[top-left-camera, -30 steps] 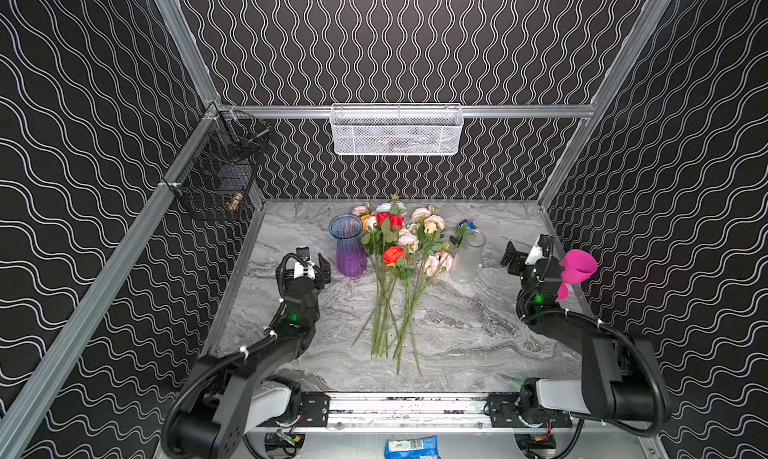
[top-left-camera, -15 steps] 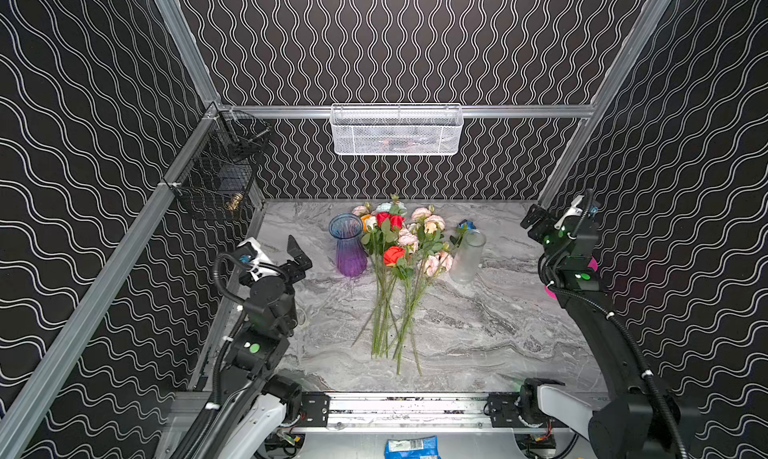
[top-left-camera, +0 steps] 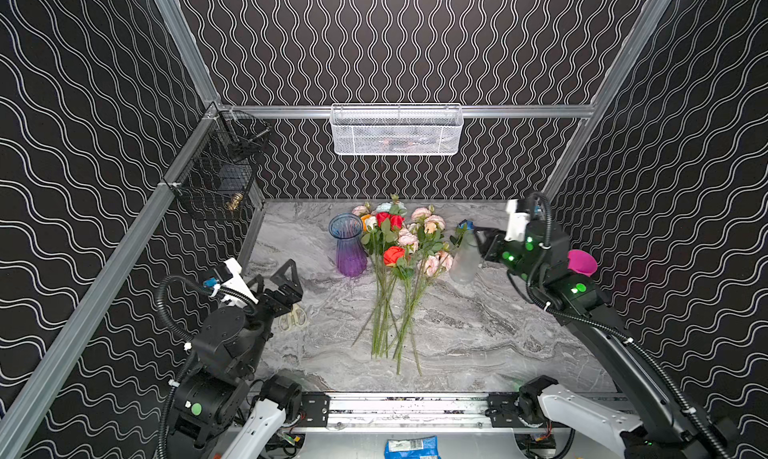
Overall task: Arrange the flowers into the vase
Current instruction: 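Reach the right gripper over the flower pile while the left arm lifts and draws back, then lower the right gripper onto a pink rose stem and close on it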
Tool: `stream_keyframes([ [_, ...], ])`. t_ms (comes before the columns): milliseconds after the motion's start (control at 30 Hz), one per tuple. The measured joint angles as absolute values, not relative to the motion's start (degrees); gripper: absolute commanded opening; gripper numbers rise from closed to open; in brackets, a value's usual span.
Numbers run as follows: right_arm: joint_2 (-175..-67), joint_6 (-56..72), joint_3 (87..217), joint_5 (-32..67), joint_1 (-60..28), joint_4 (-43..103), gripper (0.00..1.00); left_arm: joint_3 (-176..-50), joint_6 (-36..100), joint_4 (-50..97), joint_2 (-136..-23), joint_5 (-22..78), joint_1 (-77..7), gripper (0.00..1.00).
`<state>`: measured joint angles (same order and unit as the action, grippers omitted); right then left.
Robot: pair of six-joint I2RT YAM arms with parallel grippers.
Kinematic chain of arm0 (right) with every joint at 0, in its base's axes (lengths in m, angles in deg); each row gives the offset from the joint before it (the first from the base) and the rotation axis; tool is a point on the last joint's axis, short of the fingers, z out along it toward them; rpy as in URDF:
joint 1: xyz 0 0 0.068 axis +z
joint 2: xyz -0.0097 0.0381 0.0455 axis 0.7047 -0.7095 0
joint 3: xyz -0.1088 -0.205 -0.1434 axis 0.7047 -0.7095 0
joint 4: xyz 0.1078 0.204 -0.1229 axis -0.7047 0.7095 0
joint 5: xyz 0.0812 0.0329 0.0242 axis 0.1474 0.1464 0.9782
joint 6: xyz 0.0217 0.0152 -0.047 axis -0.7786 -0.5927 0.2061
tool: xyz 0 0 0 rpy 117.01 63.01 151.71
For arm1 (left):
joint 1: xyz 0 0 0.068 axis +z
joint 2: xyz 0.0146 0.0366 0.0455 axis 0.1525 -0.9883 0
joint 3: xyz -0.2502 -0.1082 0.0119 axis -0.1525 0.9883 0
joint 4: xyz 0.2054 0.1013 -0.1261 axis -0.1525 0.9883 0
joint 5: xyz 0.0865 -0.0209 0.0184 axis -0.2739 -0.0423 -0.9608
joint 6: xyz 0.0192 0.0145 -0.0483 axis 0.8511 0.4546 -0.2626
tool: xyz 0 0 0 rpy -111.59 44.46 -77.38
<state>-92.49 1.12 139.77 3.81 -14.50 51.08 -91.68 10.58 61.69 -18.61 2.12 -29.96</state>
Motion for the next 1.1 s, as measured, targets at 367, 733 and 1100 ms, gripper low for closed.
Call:
stream_keyframes([
  [367, -112.27, 4.18, 146.91, -0.71, 0.36, 52.11, 0.40, -78.48, 7.08, 62.67, -19.05, 23.74, -30.01, 0.98],
  [733, -130.08, 4.58, 150.96, -1.39, 0.45, 52.02, 0.36, -66.57, 0.19, 56.71, -15.88, 29.66, -29.98, 0.97],
  [1100, -137.80, 4.01, 150.72, 0.91, -2.44, 52.30, 0.21, -62.74, -0.79, 50.65, -21.43, 34.31, -29.98, 0.98],
])
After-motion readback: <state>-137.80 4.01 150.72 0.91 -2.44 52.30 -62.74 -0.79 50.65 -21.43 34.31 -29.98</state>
